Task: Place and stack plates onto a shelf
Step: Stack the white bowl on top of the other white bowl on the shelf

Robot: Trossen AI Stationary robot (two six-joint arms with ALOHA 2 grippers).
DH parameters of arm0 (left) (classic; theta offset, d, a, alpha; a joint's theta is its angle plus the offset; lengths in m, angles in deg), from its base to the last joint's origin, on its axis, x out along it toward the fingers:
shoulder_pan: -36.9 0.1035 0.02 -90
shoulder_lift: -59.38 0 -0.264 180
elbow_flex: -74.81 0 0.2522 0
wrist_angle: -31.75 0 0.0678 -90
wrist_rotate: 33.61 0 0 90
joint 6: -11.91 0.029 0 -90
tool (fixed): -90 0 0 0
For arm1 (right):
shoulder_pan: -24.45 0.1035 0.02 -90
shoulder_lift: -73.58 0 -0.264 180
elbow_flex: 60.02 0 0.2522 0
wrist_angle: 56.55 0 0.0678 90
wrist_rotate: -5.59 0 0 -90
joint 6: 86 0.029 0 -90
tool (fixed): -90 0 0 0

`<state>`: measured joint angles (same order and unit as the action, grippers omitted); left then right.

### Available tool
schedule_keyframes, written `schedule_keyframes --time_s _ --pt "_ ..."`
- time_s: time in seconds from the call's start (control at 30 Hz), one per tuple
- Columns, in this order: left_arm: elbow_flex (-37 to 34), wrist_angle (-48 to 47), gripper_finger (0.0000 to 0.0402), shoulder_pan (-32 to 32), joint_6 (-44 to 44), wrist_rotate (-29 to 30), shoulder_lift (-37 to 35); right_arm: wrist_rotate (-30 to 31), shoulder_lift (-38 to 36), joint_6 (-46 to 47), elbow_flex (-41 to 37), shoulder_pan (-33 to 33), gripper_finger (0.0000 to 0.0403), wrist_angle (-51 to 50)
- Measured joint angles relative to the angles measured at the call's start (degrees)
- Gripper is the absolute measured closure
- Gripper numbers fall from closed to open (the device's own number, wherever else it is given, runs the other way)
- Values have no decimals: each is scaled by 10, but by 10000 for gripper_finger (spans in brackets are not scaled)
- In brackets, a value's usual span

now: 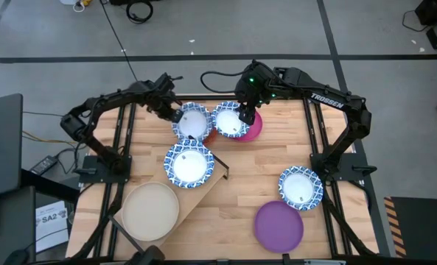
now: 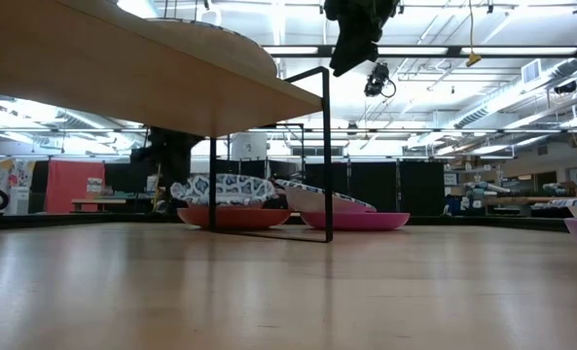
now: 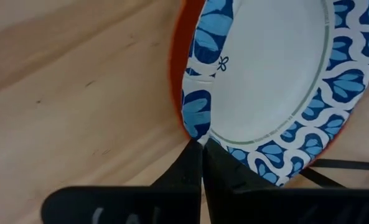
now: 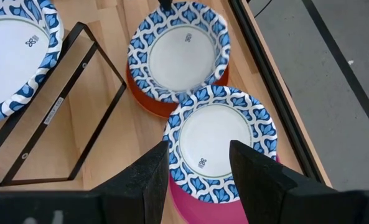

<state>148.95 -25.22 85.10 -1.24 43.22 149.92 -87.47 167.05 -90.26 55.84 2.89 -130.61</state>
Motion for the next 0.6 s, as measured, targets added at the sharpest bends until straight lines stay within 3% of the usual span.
schedule_keyframes --time_s 0.6 --pt "0 -7 398 16 -28 31 -140 0 0 0 0 0 228 -1"
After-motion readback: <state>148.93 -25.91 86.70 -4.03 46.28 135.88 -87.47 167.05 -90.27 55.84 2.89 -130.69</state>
